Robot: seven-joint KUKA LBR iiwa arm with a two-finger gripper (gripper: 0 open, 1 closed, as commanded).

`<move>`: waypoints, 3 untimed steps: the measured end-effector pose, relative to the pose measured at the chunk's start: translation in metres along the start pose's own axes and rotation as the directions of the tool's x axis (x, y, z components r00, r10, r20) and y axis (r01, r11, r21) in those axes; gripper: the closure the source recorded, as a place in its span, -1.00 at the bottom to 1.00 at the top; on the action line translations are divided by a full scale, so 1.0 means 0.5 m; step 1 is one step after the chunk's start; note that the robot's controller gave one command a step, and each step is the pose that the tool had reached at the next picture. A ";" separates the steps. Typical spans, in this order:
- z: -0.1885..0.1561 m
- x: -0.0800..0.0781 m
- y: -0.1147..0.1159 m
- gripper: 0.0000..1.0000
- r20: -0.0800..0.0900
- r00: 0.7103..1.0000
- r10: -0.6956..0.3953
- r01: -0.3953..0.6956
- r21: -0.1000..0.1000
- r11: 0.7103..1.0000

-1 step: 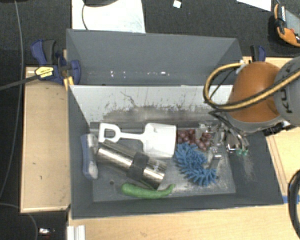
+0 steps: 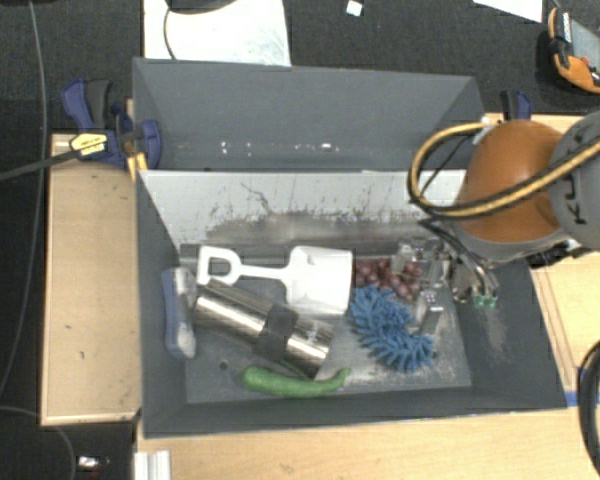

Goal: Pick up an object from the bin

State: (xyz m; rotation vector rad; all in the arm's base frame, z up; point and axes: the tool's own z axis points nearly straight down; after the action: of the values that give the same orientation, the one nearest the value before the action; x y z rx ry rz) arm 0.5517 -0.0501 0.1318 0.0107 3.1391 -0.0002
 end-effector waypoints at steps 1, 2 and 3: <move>0.125 0.101 0.024 -1.00 -0.005 0.990 0.144 -0.144 -0.001 0.990; 0.122 0.138 0.005 -1.00 0.004 0.979 0.205 -0.205 -0.001 0.979; 0.121 0.111 0.018 -1.00 0.005 0.986 0.166 -0.166 -0.002 0.986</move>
Offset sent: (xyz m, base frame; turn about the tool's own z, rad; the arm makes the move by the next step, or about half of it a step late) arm -0.0695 0.0032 -0.0618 0.2082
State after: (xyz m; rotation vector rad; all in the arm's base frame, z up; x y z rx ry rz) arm 0.4962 -0.0405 0.0712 0.2722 3.1225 0.0025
